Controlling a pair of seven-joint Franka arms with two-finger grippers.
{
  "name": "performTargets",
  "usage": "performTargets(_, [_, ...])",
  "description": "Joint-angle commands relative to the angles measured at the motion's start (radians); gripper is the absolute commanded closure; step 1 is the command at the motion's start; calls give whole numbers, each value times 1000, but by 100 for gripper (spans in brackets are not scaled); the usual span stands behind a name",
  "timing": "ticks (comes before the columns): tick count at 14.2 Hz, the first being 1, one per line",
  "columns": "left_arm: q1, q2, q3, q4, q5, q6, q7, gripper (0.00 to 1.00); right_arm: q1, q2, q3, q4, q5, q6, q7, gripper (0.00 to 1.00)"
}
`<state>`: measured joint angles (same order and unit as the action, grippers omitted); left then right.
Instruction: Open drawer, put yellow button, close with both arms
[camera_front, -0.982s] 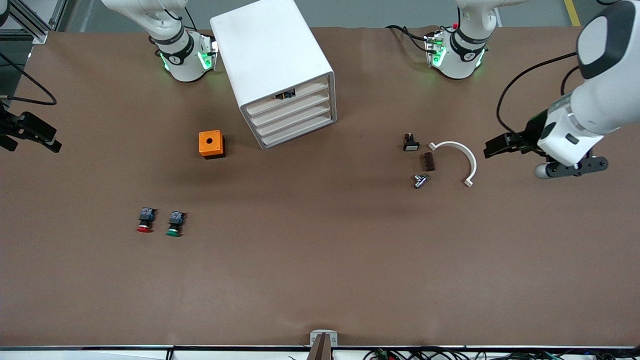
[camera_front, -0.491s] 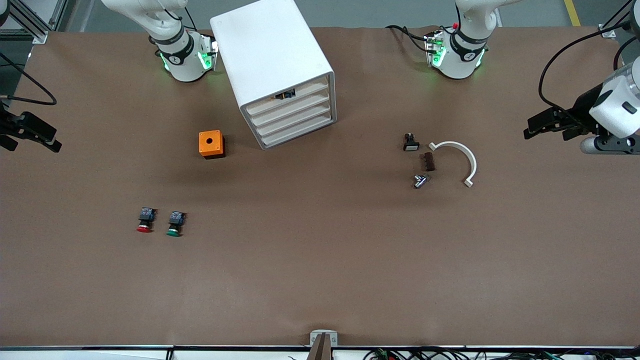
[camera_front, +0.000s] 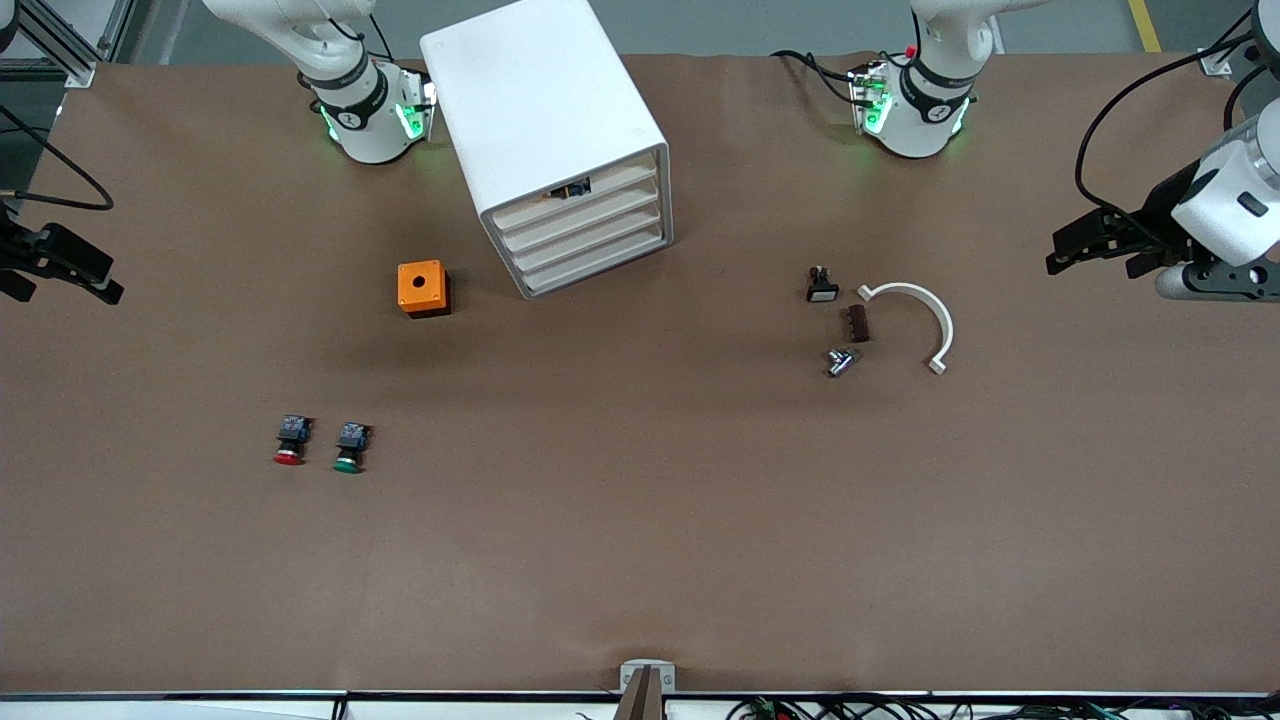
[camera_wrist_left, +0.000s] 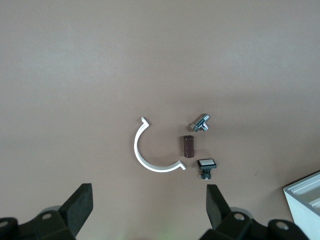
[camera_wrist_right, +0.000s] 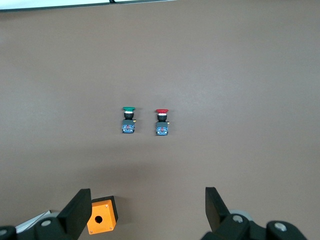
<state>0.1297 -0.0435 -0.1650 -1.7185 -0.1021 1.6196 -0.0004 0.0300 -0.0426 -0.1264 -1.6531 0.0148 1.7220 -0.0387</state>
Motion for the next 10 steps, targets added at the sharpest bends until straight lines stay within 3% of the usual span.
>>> performTargets(1, [-119, -15, 112, -9, 21, 13, 16, 0, -12, -5, 8, 7, 2, -13, 6, 0])
performTargets(10, [-127, -15, 131, 42, 30, 3, 5, 0, -12, -5, 7, 4, 4, -13, 6, 0])
